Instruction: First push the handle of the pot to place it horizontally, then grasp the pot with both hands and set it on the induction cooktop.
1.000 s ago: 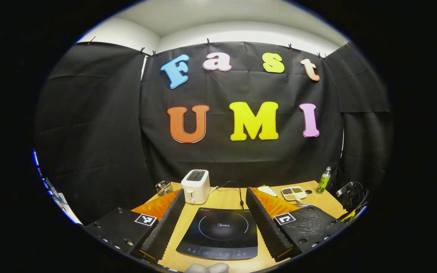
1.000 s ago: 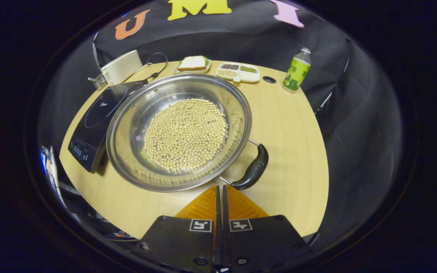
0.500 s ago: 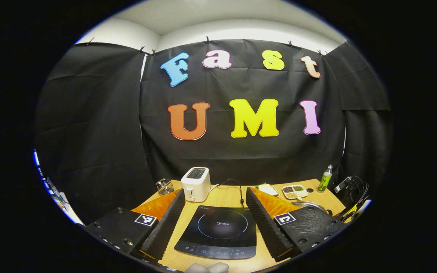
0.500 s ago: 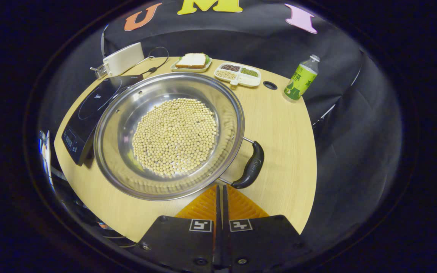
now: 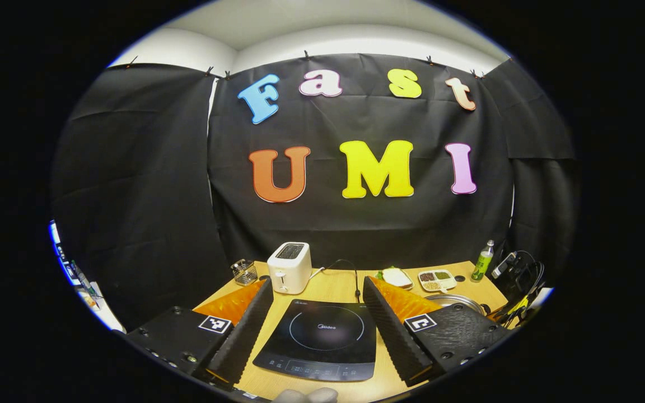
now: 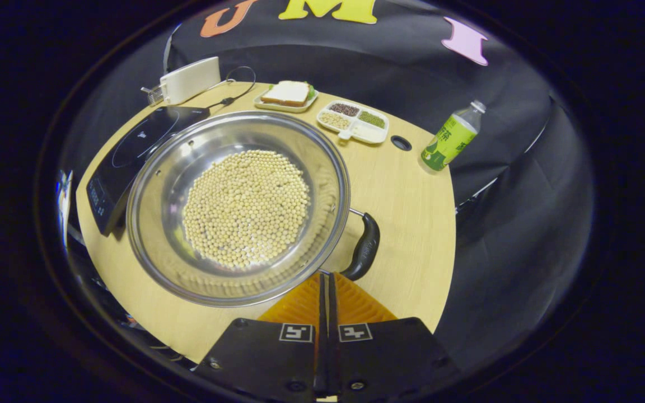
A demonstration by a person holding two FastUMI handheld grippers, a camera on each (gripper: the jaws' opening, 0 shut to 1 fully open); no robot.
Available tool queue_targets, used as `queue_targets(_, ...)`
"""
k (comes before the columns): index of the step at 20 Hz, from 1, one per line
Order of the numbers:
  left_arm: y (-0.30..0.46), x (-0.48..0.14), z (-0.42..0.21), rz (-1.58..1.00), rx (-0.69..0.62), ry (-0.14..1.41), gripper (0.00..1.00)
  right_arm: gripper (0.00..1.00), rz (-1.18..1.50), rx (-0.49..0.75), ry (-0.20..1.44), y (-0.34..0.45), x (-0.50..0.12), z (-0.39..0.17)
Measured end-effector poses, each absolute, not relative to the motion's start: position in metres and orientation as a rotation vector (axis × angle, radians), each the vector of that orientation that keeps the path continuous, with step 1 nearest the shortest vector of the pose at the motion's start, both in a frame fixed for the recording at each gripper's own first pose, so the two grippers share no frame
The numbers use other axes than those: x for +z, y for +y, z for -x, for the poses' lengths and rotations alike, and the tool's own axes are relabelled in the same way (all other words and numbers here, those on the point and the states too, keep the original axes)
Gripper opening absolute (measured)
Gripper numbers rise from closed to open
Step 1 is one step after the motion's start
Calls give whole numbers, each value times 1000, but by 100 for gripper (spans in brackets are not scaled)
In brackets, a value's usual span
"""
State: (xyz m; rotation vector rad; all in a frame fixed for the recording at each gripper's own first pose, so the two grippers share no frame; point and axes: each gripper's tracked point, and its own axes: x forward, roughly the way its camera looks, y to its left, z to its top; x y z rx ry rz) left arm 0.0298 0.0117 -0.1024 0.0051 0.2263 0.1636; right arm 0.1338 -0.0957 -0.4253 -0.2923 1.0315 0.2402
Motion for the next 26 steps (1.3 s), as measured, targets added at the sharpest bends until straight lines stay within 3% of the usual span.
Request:
queue_targets(6, -4, -102, -36, 9, 154, 208, 96, 0, 262, 242, 1016, -100, -424, -135)
queue_targets(10, -13, -110, -47, -2, 137, 209, 96, 7, 223, 164, 941, -122, -410, -131)
queue_targets(12, -23, -119, -58, -14, 108, 212, 97, 23, 215, 143, 868, -130, -394, -133)
queue_targets(13, -29, -127, -63, -20, 93, 221, 96, 53, 212, 121, 840, -137, -384, -132)
queue_targets(15, -42, -143, -73, -14, 70, 239, 96, 83, 186, 99, 791, -140, -368, -136)
queue_targets(19, -72, -185, -98, 33, 19, 298, 97, 89, 91, 69, 724, -139, -347, -144)
queue_targets(20, -81, -198, -104, 38, -2, 322, 97, 85, 73, 72, 715, -136, -345, -147)
queue_targets(26, -116, -273, -137, 10, -44, 433, 97, 85, 0, 96, 721, -114, -365, -169)
